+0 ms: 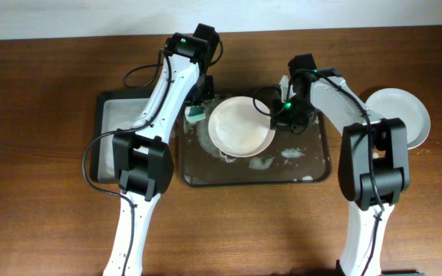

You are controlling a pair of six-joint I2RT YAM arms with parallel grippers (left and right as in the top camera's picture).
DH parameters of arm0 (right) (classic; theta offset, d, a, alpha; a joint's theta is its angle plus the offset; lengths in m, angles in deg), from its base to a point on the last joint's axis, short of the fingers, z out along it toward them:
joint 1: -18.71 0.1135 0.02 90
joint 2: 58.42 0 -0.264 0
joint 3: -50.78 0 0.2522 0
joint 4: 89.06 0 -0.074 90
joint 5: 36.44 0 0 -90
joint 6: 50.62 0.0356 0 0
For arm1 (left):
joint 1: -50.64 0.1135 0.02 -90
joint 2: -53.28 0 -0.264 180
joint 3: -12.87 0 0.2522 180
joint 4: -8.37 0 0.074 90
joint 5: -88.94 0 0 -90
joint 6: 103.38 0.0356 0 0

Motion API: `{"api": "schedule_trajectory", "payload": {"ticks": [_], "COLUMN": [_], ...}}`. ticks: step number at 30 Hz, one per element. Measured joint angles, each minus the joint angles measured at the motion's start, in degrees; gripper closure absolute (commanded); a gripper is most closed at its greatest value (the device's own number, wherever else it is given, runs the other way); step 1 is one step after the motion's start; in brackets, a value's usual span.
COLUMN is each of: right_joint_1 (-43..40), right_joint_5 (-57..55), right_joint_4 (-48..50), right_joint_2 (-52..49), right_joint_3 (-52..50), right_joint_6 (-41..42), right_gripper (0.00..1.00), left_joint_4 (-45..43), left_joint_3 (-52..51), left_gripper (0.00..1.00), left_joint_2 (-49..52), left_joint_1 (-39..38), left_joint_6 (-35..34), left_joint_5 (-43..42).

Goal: Clean dirty plates on tray and stack at the side
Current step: 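Raise the plate with the right gripper and carry it rightward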

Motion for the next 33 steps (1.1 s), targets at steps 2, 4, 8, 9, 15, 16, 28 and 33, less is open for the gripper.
{"api": "schedule_trajectory", "payload": {"ticks": [2, 4, 8, 9, 15, 16, 28, 33], "right_joint_1": [-0.81, -1.84, -3.87, -4.17, -3.85, -3.41, 16.85, 19.89], "right_joint_5": [-1.84, -4.15, -12.87, -14.97, -32.3, -35.45, -73.77, -80.61], "right_joint_4": [-1.16, -2.32, -5.33, -5.75, -8.94, -9.6, -8.7, -4.04], "right_joint_2": [3.78, 8.57, 20.13, 22.45, 32.98, 33.46, 33.55, 33.51], "right_joint_3": [0.0, 0.07, 1.05, 1.36, 1.73, 1.73, -10.54, -17.81], "right_joint_6": [0.0, 0.04, 0.02, 0.02, 0.07, 0.31, 11.19, 15.34], "right_gripper": [0.96, 0.96, 0.96, 0.96, 0.96, 0.96, 0.96, 0.96], "left_joint_4": [0.0, 0.0, -0.02, -0.04, -0.15, -0.17, -0.42, -0.39], "left_joint_3": [0.0, 0.0, 0.0, 0.0, 0.0, 0.0, 0.0, 0.0], "left_gripper": [0.99, 0.99, 0.99, 0.99, 0.99, 0.99, 0.99, 0.99], "left_joint_2": [0.0, 0.0, 0.0, 0.0, 0.0, 0.0, 0.0, 0.0], "left_joint_1": [0.0, 0.0, 0.0, 0.0, 0.0, 0.0, 0.0, 0.0], "left_joint_6": [0.0, 0.0, 0.0, 0.0, 0.02, 0.0, 0.02, 0.0], "left_joint_5": [-0.39, -0.76, -1.84, -2.08, -3.23, -3.34, -3.54, -3.58]}}
